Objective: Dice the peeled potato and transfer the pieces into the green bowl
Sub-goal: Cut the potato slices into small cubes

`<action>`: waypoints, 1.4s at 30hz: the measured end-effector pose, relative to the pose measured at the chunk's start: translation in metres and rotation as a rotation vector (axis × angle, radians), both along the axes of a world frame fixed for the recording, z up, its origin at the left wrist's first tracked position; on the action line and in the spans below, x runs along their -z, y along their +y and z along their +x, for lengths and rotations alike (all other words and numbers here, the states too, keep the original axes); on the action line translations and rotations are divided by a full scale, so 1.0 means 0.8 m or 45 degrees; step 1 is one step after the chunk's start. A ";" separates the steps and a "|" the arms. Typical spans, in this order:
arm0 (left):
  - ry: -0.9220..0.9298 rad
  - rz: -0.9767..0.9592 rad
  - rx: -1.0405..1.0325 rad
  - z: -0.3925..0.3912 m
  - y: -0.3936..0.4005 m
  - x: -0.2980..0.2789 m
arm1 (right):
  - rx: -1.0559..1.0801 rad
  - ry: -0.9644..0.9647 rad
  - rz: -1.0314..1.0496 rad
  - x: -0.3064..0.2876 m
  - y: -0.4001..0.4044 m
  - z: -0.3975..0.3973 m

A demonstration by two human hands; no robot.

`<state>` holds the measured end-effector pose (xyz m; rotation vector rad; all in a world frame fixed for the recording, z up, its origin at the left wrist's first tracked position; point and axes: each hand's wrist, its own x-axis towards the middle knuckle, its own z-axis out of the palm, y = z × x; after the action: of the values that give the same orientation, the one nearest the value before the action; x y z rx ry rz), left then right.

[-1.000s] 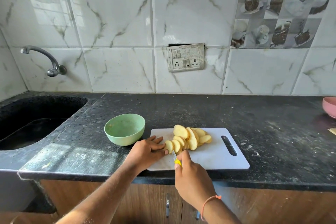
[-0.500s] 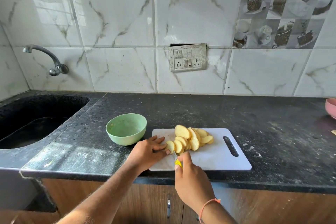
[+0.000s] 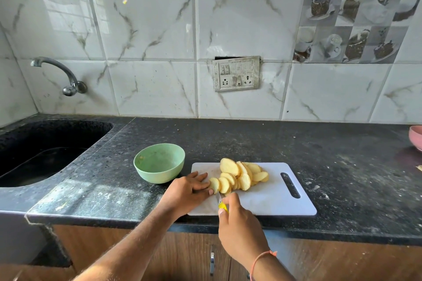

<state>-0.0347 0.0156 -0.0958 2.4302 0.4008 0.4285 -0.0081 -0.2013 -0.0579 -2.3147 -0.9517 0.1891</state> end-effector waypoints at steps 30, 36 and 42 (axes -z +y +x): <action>-0.016 0.005 0.018 0.000 0.001 -0.001 | 0.075 0.239 -0.021 0.003 -0.019 -0.033; -0.045 -0.175 0.000 -0.001 0.002 -0.003 | 0.112 0.180 0.026 0.011 -0.019 -0.042; -0.169 -0.342 -0.084 0.001 0.000 -0.007 | 0.082 0.187 0.157 0.010 -0.048 -0.004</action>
<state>-0.0336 0.0154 -0.0904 2.1212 0.4513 0.5257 -0.0114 -0.2398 -0.0656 -2.1826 -0.7922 0.2624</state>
